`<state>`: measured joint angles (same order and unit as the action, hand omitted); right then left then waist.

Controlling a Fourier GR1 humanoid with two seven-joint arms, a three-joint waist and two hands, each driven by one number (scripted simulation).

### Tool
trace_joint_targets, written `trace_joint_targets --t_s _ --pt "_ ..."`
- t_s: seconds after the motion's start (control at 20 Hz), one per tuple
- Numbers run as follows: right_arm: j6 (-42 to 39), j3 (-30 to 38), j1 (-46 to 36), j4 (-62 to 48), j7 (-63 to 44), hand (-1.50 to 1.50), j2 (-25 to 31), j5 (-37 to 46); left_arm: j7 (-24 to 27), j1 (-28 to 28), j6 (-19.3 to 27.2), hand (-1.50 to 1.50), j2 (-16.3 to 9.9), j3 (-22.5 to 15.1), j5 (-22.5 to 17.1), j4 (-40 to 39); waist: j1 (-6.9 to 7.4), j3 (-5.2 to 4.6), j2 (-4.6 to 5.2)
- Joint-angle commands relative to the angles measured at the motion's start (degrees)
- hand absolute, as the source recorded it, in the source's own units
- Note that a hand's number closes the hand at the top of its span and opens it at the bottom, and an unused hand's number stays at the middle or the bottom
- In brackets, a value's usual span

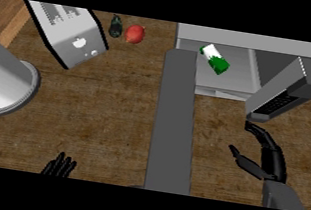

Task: Pick up the milk, place it into the microwave and close the microwave

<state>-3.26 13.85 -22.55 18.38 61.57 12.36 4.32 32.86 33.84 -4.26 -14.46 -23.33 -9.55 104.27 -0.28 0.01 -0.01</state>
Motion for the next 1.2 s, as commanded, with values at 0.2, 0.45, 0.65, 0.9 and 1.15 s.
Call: trace_joint_targets --t_s 0.2,0.45,0.65,0.9,1.15 --pt "-10.3 2.52 4.84 3.79 1.53 -1.5 8.27 -4.0 -6.24 -10.56 1.96 1.5 2.35 -5.08 9.15 -6.57 -0.13 0.02 0.05" --pt "-13.64 3.62 10.49 7.32 1.87 -1.5 9.44 -7.18 -11.71 -19.42 1.43 1.5 6.93 -5.64 9.2 -10.62 -0.45 0.0 0.03" --pt "-13.53 3.62 15.18 9.72 2.89 -1.5 9.15 -8.52 -14.59 -22.72 8.56 1.5 13.66 -8.37 15.11 -13.99 -0.32 0.0 -0.05" --pt "-16.4 4.81 12.98 6.59 2.24 -1.5 12.98 -9.97 -10.41 -30.8 9.41 1.5 14.32 -5.44 16.28 -25.37 0.05 0.06 0.18" --pt "-20.79 4.69 15.02 9.89 -0.18 -1.5 16.37 -11.86 -20.57 -37.01 0.74 1.5 12.42 -8.67 18.08 -30.21 -1.38 0.09 0.23"
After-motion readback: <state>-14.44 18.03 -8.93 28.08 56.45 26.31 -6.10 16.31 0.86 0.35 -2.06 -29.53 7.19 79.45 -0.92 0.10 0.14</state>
